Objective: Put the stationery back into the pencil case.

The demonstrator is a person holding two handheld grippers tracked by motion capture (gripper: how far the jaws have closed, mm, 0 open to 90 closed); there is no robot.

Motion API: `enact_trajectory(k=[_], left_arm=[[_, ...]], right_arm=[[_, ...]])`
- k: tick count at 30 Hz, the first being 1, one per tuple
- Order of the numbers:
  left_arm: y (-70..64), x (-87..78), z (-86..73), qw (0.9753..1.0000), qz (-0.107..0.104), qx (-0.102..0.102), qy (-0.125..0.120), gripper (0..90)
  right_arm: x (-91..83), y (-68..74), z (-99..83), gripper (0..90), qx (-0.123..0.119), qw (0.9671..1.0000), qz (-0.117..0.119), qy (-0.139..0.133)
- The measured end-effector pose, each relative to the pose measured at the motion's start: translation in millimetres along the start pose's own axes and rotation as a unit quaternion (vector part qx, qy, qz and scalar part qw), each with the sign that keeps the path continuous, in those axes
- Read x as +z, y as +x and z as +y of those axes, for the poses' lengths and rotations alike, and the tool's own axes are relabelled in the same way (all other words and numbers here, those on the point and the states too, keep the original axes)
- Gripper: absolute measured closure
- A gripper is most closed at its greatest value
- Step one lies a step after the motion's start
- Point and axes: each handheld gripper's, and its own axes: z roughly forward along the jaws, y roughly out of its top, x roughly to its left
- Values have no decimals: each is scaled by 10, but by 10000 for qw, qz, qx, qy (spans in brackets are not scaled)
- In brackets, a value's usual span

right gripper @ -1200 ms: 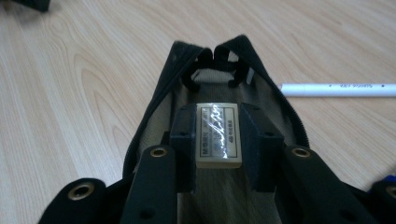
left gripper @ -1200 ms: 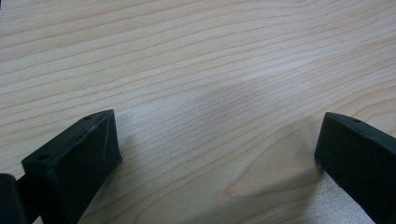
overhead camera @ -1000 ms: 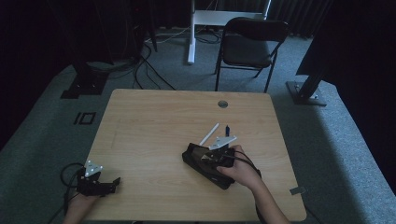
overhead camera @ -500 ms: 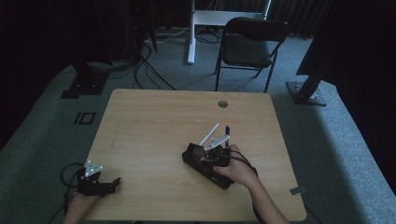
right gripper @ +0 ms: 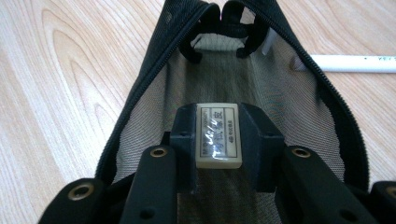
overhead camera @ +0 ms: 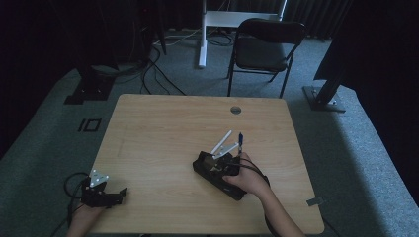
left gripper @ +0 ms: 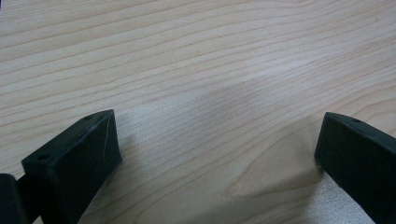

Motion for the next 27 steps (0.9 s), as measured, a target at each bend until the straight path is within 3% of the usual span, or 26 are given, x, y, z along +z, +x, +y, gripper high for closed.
enact_trajectory(k=[14, 27], left_arm=[[0, 0, 0, 10000, 0, 0, 0, 1], [0, 0, 0, 10000, -1, 1, 0, 1]], right_arm=[[78, 8, 14, 680, 69, 9995, 1, 298], [59, -6, 20, 661, 146, 9994, 56, 302]])
